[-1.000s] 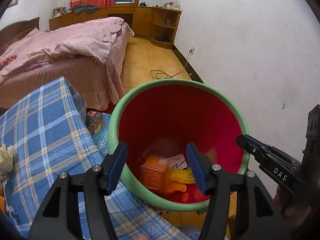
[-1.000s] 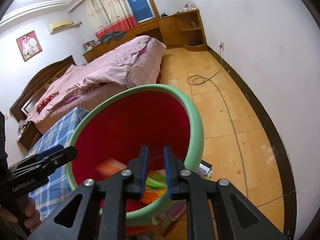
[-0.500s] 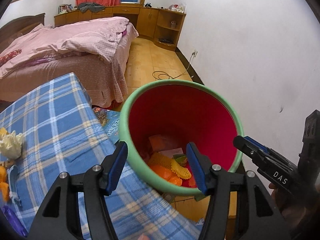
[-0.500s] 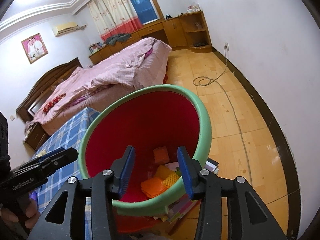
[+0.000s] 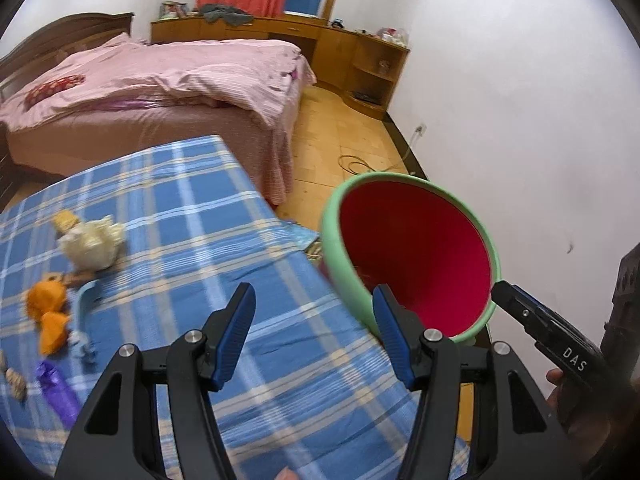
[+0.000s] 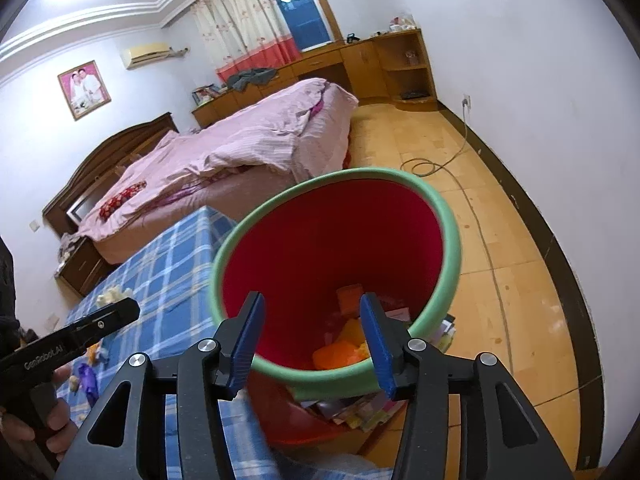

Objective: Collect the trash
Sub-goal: 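Move both tools back over the plaid bed toward the remaining trash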

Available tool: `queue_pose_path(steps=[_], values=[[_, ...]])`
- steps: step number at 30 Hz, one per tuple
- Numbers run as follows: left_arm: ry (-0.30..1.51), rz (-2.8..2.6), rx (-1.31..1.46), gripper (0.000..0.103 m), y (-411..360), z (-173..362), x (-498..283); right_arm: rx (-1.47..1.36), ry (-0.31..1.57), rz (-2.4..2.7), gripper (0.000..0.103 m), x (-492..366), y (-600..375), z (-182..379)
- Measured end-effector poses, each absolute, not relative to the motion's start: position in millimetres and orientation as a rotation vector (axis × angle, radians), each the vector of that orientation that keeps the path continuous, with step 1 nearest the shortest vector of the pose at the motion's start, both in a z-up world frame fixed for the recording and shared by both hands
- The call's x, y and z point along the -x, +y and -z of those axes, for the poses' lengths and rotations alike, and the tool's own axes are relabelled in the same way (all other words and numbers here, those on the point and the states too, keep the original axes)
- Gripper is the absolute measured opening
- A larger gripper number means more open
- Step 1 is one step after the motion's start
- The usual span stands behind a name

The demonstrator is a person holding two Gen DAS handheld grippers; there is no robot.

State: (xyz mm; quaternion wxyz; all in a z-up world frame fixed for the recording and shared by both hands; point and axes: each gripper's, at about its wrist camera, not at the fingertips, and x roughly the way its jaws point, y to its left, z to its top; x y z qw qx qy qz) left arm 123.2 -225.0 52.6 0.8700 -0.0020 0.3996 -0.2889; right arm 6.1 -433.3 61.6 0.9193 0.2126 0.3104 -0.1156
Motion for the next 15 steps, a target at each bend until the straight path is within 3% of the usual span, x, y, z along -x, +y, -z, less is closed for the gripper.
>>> queue_pose_path(steps=[15], values=[[0.836, 0.425, 0.063, 0.061, -139, -50, -112, -0.402, 0.637, 0.14, 0.054, -6, -377, -74]])
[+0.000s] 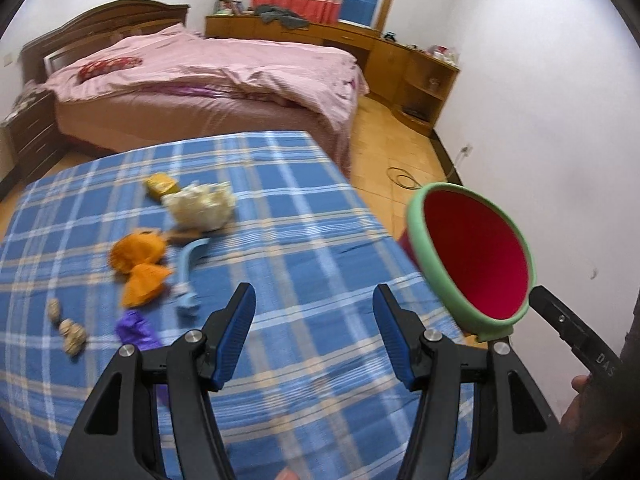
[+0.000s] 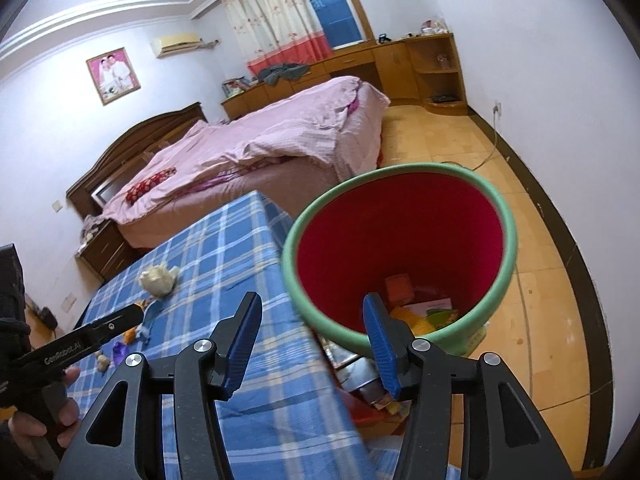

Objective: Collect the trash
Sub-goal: 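Move both tools back over the plaid bed toward the remaining trash, then grasp the purple plastic bag with the left tool while the right tool grasps the blue hook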

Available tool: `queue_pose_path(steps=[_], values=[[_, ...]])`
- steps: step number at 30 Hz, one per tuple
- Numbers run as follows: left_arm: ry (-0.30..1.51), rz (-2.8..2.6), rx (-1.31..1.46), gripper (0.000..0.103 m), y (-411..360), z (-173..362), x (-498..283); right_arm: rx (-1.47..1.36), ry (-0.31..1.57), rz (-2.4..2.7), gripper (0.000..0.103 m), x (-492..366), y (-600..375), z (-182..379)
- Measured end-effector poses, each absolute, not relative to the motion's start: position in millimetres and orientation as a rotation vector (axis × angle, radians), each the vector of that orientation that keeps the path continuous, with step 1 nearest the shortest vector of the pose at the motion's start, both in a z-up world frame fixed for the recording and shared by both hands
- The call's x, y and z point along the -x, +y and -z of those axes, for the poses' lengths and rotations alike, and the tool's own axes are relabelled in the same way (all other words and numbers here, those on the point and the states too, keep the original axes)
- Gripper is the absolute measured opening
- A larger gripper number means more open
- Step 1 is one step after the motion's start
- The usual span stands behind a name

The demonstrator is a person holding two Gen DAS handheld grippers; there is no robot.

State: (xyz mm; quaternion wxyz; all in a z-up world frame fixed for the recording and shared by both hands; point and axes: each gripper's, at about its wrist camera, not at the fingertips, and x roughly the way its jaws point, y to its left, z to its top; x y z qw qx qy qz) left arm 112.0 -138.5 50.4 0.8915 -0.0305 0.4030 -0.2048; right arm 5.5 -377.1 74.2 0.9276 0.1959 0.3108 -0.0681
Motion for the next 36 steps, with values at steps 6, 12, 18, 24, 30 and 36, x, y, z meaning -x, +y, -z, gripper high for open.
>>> queue_pose_path(steps=[6, 12, 18, 24, 30, 36], values=[[0.855, 0.34, 0.085, 0.061, -104, -38, -114, -0.387, 0.666, 0.117, 0.055, -9, -356, -68], [0.899, 0.258, 0.105, 0.061, -77, -19, -123, -0.372, 0.701, 0.098, 0.056, -16, -340, -60], [0.927, 0.184, 0.087, 0.061, -63, -1, -128, -0.353, 0.729, 0.086, 0.056, -23, -328, -54], [0.949, 0.166, 0.077, 0.061, -57, 11, -129, -0.34, 0.753, 0.084, 0.056, -29, -323, -50], [0.954, 0.142, 0.077, 0.06, -55, 18, -129, -0.324, 0.768, 0.078, 0.056, -33, -316, -47], [0.946, 0.146, 0.101, 0.034, -47, 17, -129, -0.313, 0.776, 0.062, 0.056, -37, -309, -46]])
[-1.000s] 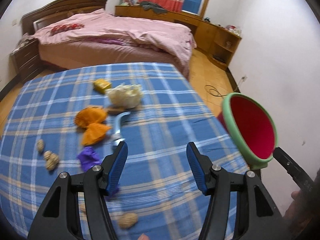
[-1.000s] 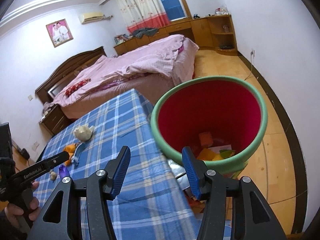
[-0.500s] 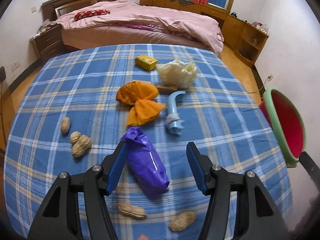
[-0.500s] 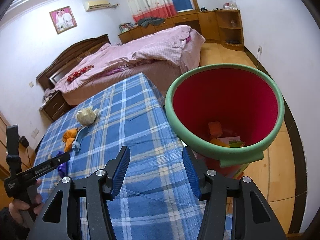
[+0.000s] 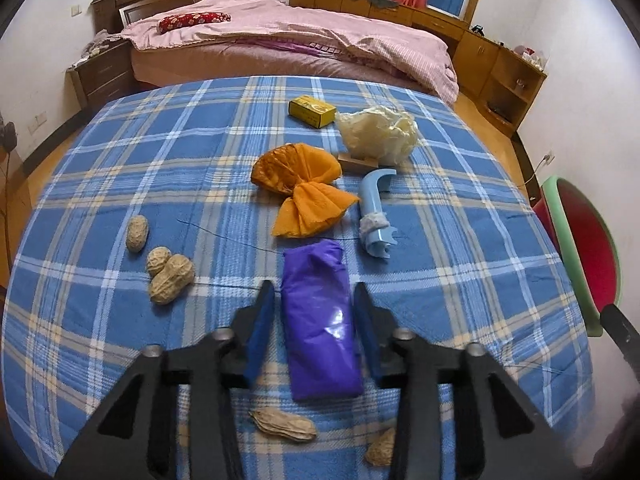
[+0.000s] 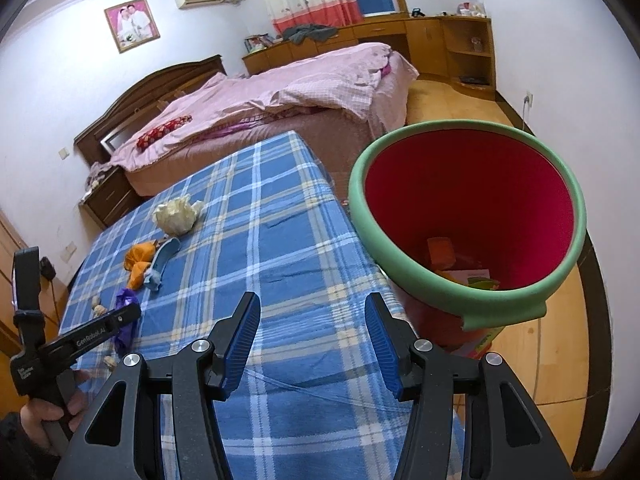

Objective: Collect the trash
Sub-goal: 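Grasp the purple plastic bag with the left tool while the right tool grasps the blue hook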

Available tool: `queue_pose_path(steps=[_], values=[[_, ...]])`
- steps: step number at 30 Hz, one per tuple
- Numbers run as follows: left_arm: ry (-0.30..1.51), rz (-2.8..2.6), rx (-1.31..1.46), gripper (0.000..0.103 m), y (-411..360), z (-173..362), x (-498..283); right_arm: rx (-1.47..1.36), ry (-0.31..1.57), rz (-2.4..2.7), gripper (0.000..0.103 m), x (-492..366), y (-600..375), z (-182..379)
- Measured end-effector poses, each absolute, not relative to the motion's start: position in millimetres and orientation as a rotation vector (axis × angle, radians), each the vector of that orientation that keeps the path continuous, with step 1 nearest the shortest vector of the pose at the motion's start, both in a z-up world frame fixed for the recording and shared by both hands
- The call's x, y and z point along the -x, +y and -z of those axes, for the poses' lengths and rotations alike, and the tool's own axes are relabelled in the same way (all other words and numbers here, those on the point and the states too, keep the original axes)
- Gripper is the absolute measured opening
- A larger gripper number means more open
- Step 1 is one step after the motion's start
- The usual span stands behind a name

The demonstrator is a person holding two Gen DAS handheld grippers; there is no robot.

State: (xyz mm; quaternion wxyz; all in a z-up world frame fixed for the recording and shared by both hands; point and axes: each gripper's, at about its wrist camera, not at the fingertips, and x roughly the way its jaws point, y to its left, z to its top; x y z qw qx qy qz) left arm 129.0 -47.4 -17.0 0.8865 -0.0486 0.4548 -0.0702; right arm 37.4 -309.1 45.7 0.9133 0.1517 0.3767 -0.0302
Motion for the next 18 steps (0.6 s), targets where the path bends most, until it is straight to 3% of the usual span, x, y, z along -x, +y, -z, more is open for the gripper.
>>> queue_pose_path(steps=[18], values=[[0.83, 0.105, 0.148, 0.03, -2, -14, -137, -0.222, 0.805, -0.081, 0.056, -87, -244, -55]])
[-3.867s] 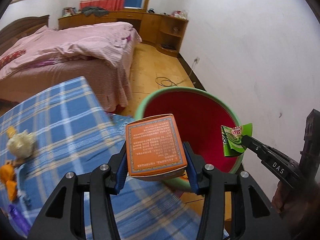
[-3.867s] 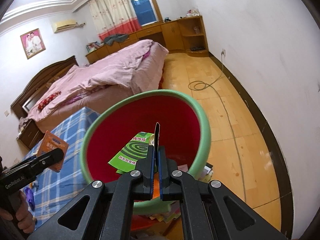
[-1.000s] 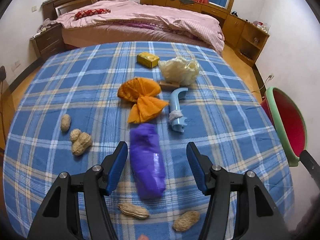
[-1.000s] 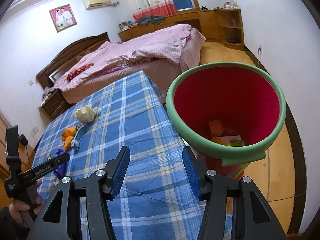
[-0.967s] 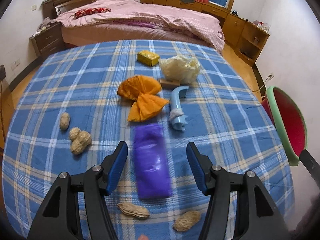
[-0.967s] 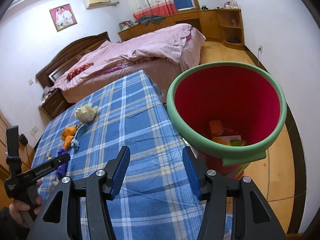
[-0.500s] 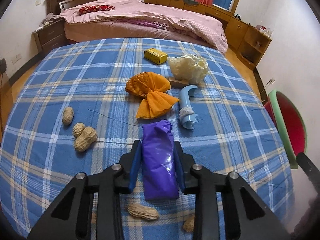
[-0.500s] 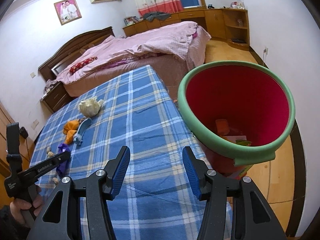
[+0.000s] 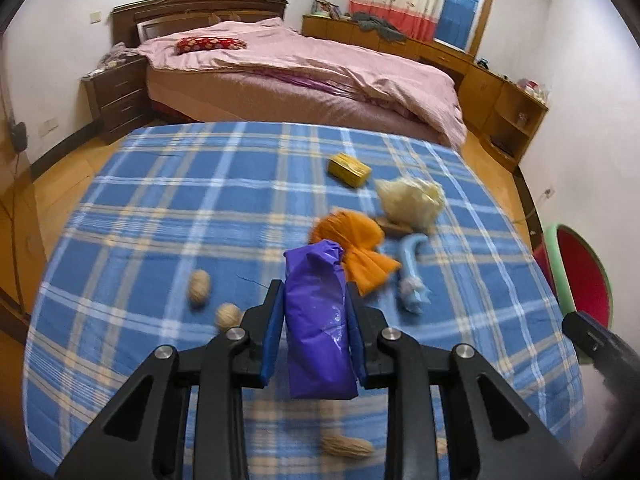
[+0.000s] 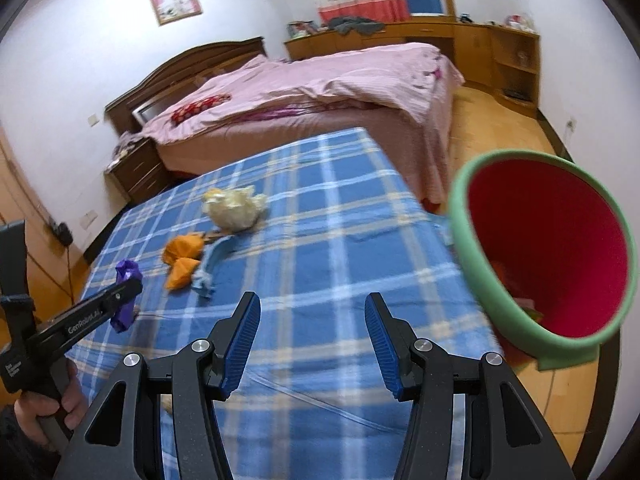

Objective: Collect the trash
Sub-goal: 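Grasp the purple plastic bag with the left tool while the right tool grasps the blue hook, then carry both items over the red bucket and open both tools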

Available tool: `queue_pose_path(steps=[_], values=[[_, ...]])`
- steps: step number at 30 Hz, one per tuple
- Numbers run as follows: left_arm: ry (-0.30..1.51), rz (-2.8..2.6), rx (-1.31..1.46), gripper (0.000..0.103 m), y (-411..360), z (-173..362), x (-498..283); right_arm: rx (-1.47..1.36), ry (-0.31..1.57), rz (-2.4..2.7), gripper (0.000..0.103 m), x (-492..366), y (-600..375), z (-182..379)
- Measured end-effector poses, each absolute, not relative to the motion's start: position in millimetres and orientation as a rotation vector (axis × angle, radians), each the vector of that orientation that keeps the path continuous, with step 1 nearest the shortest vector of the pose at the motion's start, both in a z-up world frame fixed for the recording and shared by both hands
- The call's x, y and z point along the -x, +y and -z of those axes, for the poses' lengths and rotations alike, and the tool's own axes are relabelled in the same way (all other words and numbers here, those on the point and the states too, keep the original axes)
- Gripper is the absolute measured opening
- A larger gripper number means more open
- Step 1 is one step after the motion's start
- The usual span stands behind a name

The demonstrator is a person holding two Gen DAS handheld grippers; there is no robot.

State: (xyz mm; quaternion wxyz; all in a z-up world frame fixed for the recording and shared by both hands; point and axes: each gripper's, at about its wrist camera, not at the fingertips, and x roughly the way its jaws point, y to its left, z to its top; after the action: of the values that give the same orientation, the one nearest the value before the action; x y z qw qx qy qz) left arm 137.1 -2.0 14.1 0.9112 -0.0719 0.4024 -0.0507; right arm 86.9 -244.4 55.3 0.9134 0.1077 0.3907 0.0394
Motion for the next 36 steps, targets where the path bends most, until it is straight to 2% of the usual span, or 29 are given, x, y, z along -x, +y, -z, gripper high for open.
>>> queue_pose_path(steps=[23, 26, 28, 30, 36], values=[[0.828, 0.099, 0.244, 0.029, 36, 1, -147, -0.061, 0.941, -0.229, 0.055, -162, -138, -9], [0.829, 0.099, 0.244, 0.029, 36, 1, -147, -0.023, 0.928, -0.206, 0.039, -164, -136, -7], [0.825, 0.1, 0.246, 0.03, 36, 1, -147, -0.016, 0.926, -0.198, 0.033, -166, -136, -6], [0.822, 0.102, 0.247, 0.03, 36, 1, -146, -0.01, 0.923, -0.183, 0.019, -167, -138, -5], [0.81, 0.112, 0.246, 0.03, 33, -6, -139, -0.044, 0.932, -0.198, 0.016, -162, -147, -6]])
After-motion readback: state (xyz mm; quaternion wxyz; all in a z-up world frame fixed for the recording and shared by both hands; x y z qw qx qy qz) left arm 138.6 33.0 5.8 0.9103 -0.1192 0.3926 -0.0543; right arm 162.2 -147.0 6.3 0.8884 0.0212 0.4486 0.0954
